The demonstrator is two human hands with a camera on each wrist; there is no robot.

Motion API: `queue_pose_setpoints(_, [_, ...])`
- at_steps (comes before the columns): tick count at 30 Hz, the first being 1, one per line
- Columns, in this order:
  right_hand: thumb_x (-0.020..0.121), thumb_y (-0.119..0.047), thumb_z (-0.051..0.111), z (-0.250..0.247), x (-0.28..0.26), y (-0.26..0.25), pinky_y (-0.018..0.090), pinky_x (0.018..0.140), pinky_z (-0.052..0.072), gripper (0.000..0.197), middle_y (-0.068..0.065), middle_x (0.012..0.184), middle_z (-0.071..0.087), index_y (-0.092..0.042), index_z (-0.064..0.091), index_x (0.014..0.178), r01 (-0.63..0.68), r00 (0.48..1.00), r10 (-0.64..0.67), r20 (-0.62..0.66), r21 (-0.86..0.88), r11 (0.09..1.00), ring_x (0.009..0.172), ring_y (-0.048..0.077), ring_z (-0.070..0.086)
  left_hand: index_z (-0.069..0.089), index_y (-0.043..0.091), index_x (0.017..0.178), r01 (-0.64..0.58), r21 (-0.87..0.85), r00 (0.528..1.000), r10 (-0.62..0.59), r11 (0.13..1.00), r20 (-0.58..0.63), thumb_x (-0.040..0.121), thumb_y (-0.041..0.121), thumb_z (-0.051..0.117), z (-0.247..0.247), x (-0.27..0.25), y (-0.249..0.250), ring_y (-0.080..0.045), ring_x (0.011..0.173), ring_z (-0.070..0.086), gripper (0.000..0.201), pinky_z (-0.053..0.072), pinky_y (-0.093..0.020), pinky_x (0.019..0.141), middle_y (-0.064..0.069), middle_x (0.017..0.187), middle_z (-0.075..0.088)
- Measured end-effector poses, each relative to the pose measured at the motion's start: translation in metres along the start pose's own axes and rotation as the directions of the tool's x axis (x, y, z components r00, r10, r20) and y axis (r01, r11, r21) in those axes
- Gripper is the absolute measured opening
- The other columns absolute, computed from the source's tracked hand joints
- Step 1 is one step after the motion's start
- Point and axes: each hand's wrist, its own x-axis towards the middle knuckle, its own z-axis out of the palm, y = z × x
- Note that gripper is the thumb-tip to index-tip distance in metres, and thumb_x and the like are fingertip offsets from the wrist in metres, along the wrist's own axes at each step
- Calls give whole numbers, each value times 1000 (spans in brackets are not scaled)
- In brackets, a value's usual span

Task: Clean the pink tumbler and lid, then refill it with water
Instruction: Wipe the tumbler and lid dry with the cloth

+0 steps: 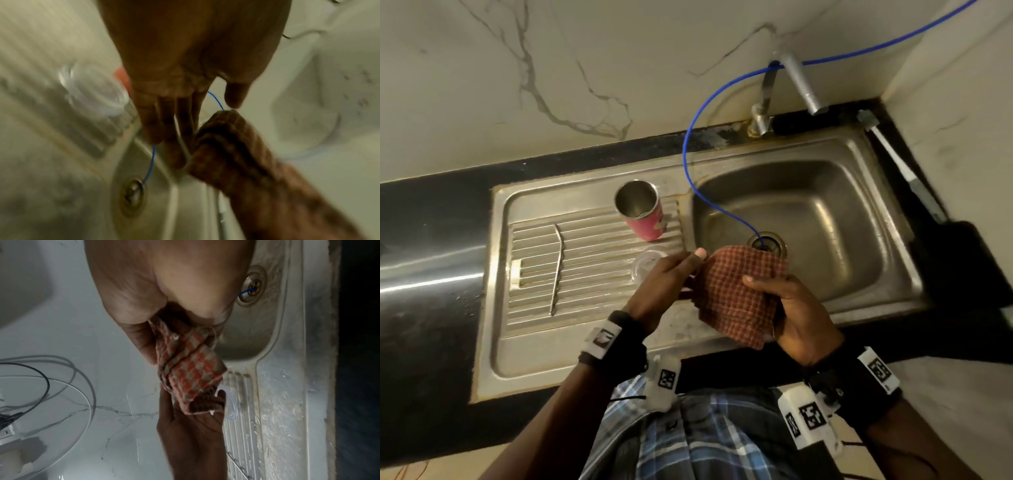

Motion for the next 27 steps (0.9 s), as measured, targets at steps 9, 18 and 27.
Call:
queue_pose_setpoints(9, [97, -11, 64, -66, -23, -9, 57, 109, 48, 36, 13, 130, 71, -12, 68, 133, 87, 984, -89, -157, -20, 996, 124, 34, 66, 72, 10, 121, -24, -138, 987, 45, 990, 152, 103, 20, 67, 69, 31, 26, -26, 93, 75, 21, 59, -33, 69, -16, 113, 79])
queue_pose_setpoints(18, [101, -8, 59, -156, -61, -35, 45, 86, 61, 28, 13, 117, 77, -7, 70, 127, 201, 869, -158, -468, 43, 979, 106, 31, 74, 67, 14, 129, -145, 253, 906, 26, 957, 423, 98, 21, 73, 174, 90, 37, -30, 91, 76, 33, 58, -41, 71, -18, 105, 78])
queue_pose_setpoints(27, [103, -10, 55, -257, -75, -113, 45, 83, 62, 27, 6, 115, 78, -20, 70, 123, 419, 662, -296, -689, 12, 908, 106, 28, 73, 60, 19, 143, -576, 596, 776, 144, 559, 615, 101, 18, 68, 337, 162, 111, -19, 111, 64, 43, 48, -30, 95, -1, 124, 66])
